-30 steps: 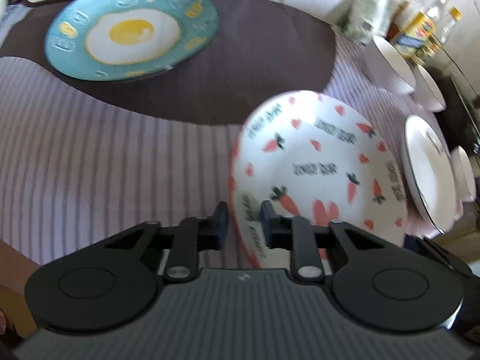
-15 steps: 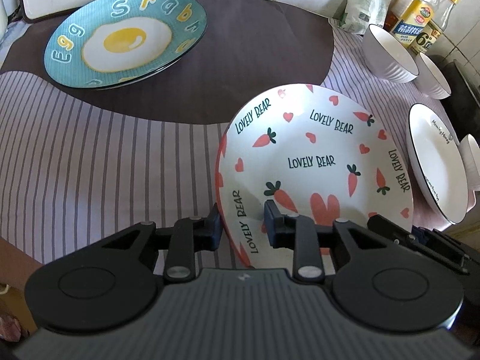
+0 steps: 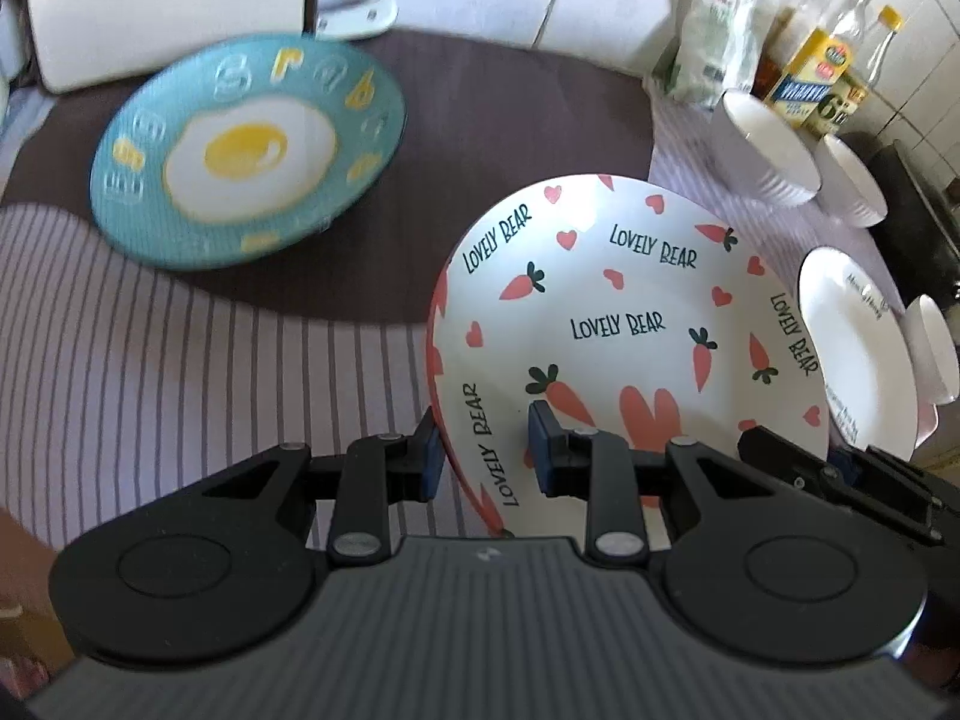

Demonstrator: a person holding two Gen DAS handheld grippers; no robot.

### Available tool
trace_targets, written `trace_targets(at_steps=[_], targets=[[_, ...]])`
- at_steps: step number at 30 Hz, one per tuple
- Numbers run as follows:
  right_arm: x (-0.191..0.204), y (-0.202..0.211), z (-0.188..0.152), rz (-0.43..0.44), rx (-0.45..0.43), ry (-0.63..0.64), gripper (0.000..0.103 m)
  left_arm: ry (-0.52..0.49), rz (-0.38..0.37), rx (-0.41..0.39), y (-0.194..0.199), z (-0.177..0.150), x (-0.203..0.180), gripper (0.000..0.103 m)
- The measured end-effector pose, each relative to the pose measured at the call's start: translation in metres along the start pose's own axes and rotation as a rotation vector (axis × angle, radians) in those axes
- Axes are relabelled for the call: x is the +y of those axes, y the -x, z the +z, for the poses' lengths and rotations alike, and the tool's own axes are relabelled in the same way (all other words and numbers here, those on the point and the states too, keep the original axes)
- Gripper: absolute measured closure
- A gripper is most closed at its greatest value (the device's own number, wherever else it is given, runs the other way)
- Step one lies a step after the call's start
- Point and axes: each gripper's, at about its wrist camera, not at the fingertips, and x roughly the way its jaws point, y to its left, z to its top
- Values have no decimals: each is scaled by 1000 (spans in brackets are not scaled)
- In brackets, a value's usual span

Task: Organize plates and bowls
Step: 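Lift the pink bowl and carry it toward the teal egg plate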

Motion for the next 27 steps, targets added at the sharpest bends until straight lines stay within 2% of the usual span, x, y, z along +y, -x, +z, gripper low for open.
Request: trace_targets(at_steps=[7,12,20,27], targets=[[-3,-12,37,23,-79,70,75,1,5,-67,7,49,-3,76],[-7,-29,68,35,-101,84,75,-10,-3,-96,1,82,-2,76],[-21,-59,110,26,-80,99,75,-23,-32,-63,-28,122,-1,76],[-34,-91,120,10,9,58,74,-27,-17,24,-64,136,-1,76]])
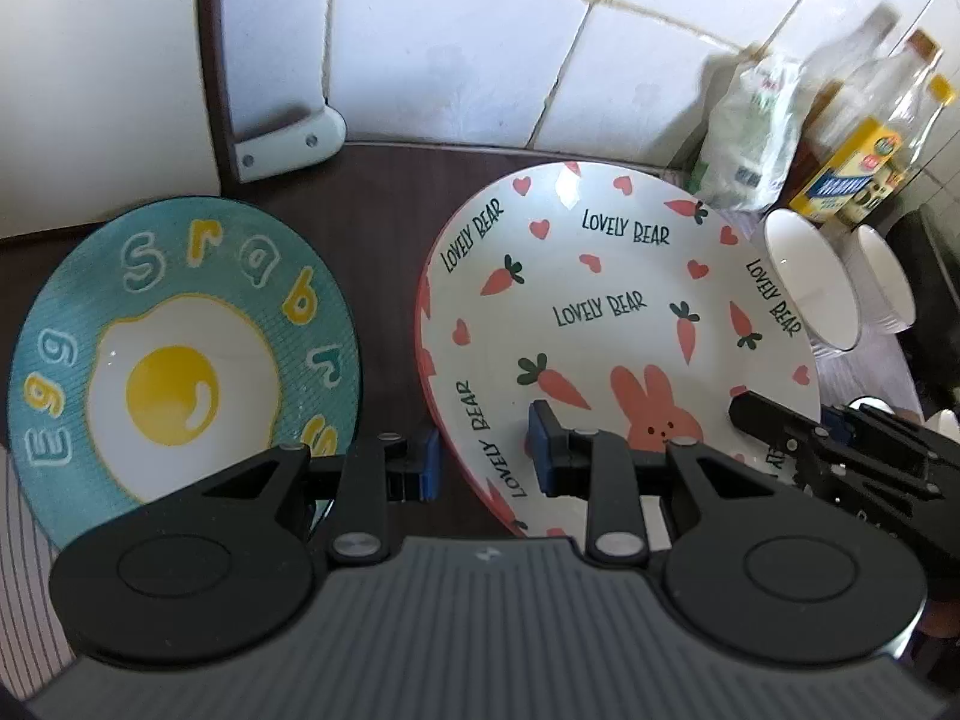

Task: Organize plates and bowls
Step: 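Lift the pink bowl and carry it toward the teal egg plate, then lower the pink bowl onto the cloth and open both grippers, then move both grippers to the white Morning Honey plate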

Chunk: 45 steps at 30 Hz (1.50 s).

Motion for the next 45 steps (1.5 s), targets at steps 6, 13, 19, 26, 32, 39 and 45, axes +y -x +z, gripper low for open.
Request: trace_targets(at_steps=[6,13,19,26,32,39,45], targets=[[-8,-18,5,-28,35,-25,74,-2,-3,24,-18,9,-1,76],[-13,-32,9,-55,53,-51,73,-27,21,46,-22,13,-4,76],[-9,-34,10,-88,70,19,70,-22,15,66,-26,13,-2,76],[1,-19,2,-129,96,38,47,-72,60,71,-14,12,-5,74],[20,15,-2,-123,61,12,42,-89,62,65,16,8,-12,60],[32,66,4,-127,-16,-30,32,-128,64,74,56,-4,-27,46],[33,113,11,-118,-51,-46,28,-194,8,69,90,-16,-43,46]])
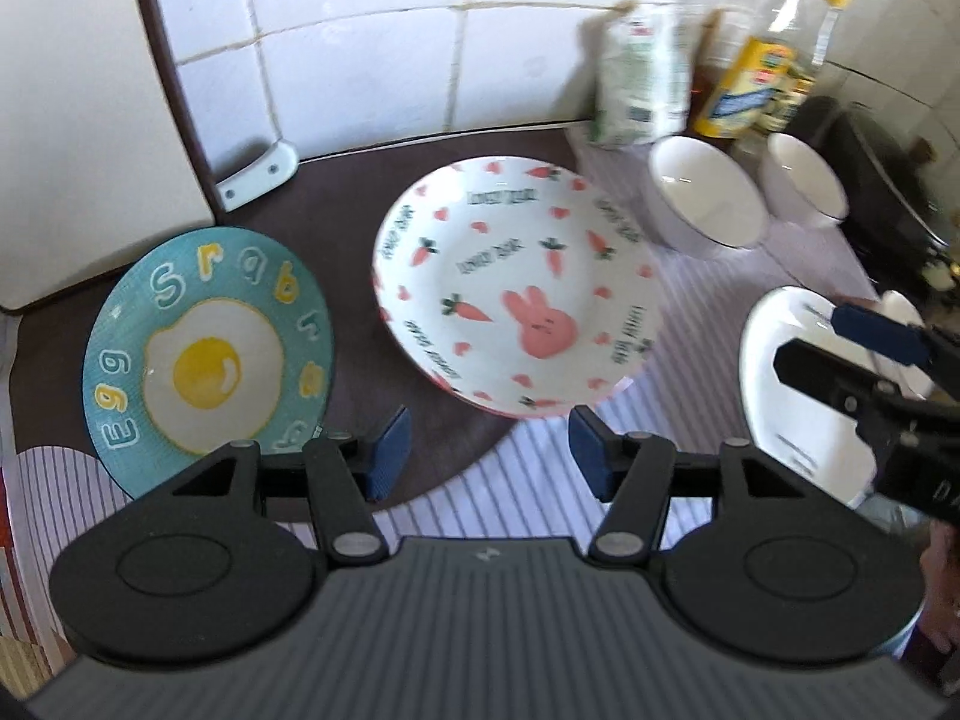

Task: Organize plates and bowls
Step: 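Move both grippers to the white Morning Honey plate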

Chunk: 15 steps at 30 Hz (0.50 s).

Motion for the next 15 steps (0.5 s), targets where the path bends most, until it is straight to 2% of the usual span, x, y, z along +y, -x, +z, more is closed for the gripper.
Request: trace_targets(at_steps=[10,15], targets=[[-10,72,-4,-38,-61,-28,23,-98,-11,1,33,-21,-36,40],[-22,89,-17,-13,-11,-64,21,-158,-10,16,34,-31,-58,37]])
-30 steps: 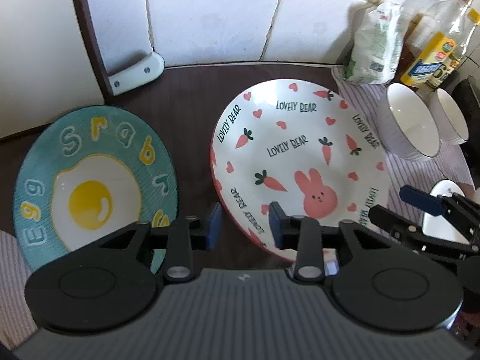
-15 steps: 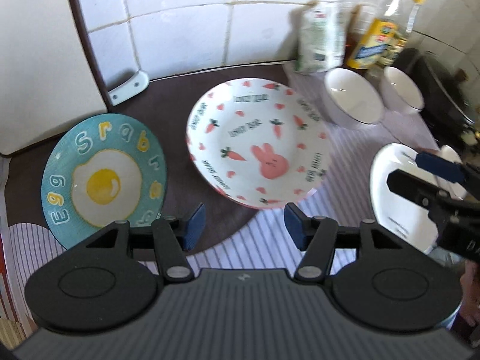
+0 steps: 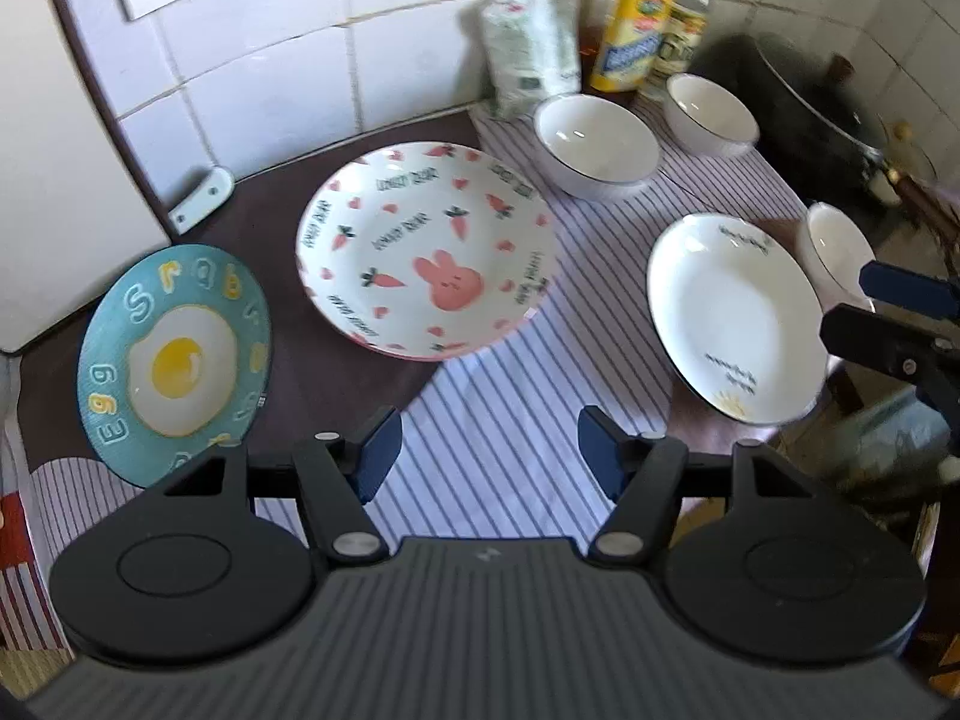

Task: Organize plates and bowls
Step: 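Move both grippers to the white Morning Honey plate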

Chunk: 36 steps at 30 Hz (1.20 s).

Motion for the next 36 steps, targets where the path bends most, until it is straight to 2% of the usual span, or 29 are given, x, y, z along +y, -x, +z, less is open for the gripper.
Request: trace_targets(at_steps=[4,14,18,21,25,27,29,32,34,36], targets=[[-12,12,-14,-24,8,-18,16,-28,-16,13,-3,-4,-20,32],[-54,18,-54,-109,53,-49,15,-85,-32,51,-34,-11,-65,26],[-70,17,-67,-139,22,-106,15,-131,15,25,-50,-15,-78,26],[-80,15,-77,-155,-21,-118,14,-130,6,23,-66,-17,-82,26],[-98,7,-94,-176,-111,-119,14,-63,-26,-16,-85,-17,-83,26],[-105,0,-102,-207,-137,-99,14,-49,-22,-60,-94,-14,-86,26],[-112,-9,-110,-260,-161,-73,14,-57,22,-147,-101,-12,-88,26],[-123,-21,-116,-271,-165,-73,14,-86,70,-205,-112,-6,-93,26],[-131,-29,-120,-259,-169,-87,14,-93,59,-204,-119,-2,-95,26],[-137,-36,-124,-250,-177,-103,20,-80,16,-173,-129,1,-97,26]])
